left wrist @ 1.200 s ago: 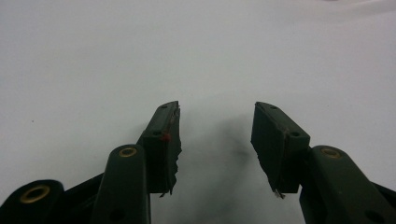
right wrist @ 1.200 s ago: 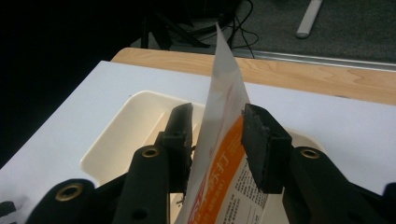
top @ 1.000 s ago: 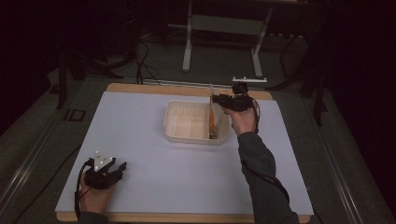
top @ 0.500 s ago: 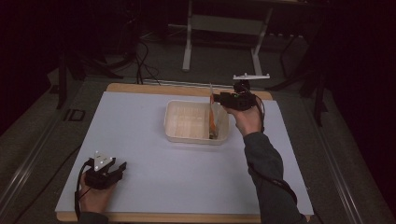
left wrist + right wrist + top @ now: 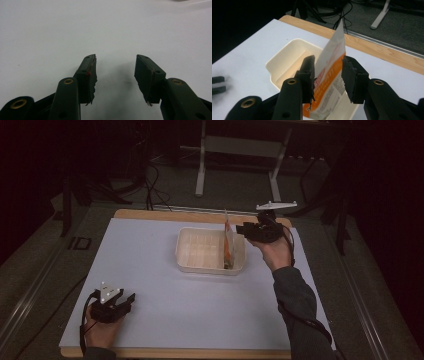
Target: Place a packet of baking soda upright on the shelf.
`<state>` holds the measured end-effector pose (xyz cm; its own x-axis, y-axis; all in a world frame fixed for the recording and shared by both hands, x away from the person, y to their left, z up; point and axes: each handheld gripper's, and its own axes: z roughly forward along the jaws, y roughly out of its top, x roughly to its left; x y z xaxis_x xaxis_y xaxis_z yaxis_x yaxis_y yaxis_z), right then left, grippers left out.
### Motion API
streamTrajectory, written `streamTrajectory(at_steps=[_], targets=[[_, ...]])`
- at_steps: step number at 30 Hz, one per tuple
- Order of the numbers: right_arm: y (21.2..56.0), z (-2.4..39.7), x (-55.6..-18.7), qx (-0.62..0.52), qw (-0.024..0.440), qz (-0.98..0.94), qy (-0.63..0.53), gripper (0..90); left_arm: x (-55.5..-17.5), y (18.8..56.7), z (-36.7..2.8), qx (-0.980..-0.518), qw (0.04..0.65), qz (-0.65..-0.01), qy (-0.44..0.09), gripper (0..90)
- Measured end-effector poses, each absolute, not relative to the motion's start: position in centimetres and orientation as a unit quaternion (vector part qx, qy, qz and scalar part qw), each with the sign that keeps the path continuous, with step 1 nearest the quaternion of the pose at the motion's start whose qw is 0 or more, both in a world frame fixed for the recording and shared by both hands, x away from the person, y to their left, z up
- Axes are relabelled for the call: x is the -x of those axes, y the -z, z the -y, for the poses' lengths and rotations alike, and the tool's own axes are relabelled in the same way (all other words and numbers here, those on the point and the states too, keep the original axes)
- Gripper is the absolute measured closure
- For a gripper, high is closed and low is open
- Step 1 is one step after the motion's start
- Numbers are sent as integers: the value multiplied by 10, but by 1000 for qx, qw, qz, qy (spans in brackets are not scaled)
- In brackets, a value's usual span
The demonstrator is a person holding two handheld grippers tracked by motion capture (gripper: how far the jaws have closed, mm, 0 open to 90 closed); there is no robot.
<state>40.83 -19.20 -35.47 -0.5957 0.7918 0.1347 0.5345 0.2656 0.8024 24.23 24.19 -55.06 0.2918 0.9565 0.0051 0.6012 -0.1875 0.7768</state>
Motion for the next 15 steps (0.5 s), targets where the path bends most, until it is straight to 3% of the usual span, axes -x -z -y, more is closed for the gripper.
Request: streamTrajectory(at_steps=[15], targets=[[367, 210, -385, -406, 157, -798, -417, 631, -241, 550, -244, -719, 356, -539, -256, 515]])
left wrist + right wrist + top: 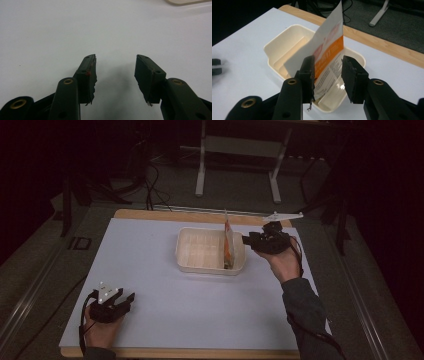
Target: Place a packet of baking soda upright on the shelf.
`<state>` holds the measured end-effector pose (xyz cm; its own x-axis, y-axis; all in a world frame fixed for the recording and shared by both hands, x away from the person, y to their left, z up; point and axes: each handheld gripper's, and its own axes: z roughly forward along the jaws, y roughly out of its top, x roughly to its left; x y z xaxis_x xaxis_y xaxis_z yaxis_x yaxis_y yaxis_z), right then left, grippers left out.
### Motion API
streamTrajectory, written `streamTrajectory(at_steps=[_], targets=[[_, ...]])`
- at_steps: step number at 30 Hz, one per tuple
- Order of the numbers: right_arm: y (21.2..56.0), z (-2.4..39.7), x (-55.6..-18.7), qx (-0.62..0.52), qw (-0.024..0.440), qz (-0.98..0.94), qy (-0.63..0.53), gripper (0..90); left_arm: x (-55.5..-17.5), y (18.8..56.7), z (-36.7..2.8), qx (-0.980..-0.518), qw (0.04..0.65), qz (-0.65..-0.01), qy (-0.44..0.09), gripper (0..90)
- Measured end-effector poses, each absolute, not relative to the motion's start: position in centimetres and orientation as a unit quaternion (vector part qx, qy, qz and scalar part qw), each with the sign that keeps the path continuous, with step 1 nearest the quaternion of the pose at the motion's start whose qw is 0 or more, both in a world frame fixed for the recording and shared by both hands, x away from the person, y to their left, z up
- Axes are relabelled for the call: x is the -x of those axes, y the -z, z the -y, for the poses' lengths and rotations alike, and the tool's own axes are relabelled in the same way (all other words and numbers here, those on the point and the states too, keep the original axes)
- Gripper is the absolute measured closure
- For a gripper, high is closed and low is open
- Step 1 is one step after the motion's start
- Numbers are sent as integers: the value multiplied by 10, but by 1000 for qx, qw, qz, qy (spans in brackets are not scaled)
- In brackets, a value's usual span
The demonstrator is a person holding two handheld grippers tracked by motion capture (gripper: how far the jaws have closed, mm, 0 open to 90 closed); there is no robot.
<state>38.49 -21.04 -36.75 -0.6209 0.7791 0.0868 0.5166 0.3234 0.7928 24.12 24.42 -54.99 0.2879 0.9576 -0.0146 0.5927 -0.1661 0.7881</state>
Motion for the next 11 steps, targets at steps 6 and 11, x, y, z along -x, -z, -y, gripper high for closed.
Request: streamTrajectory(at_steps=[6, 11], targets=[[380, 215, -371, -398, 150, -800, -422, 632, -241, 550, -245, -716, 359, -540, -257, 511], [397, 219, -357, -392, 147, -805, -419, 631, -241, 549, -245, -712, 358, -544, -262, 497]])
